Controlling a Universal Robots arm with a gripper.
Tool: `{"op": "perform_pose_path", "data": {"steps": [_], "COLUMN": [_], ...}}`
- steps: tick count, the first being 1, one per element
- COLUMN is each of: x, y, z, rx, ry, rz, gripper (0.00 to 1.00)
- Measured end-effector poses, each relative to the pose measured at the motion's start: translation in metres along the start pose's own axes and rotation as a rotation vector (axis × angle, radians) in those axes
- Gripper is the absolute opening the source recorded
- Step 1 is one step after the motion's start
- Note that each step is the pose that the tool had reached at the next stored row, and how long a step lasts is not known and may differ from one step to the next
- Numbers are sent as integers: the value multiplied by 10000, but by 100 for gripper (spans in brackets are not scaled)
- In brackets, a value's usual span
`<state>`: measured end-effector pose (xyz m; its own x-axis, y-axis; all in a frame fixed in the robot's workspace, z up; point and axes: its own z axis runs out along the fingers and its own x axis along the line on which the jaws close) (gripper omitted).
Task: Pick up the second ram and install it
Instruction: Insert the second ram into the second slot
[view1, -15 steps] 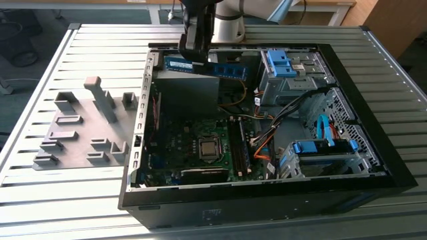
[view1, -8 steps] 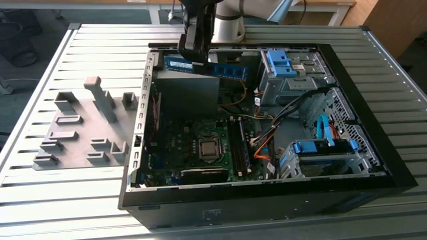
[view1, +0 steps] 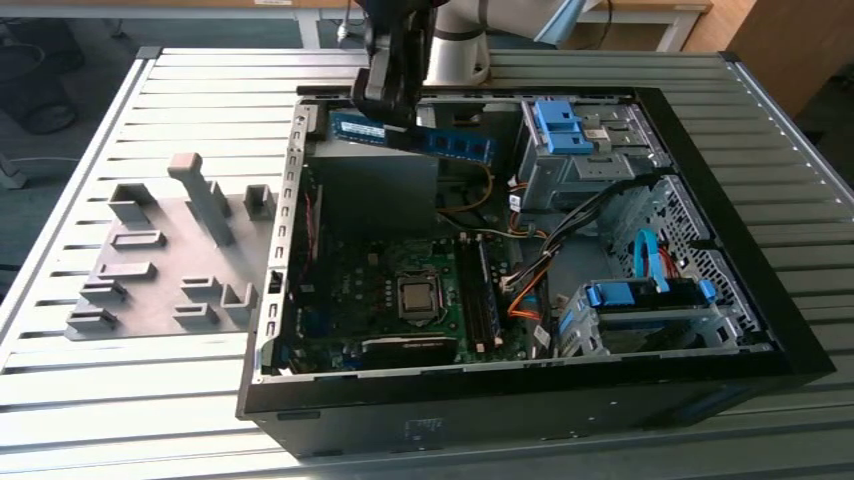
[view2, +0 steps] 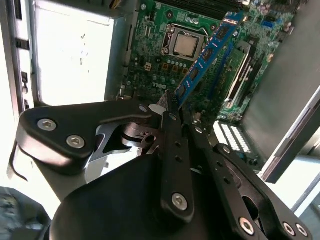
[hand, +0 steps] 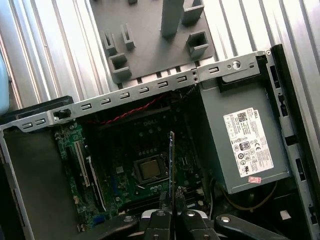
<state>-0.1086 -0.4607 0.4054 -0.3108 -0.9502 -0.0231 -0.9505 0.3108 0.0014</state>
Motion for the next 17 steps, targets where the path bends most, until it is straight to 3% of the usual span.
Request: {"op": "perform_pose_path", "data": {"steps": [17], "x": [1], "y": [0], "z": [48], "rx": [72], "ry": [0], "rz": [3042], "gripper": [14]}}
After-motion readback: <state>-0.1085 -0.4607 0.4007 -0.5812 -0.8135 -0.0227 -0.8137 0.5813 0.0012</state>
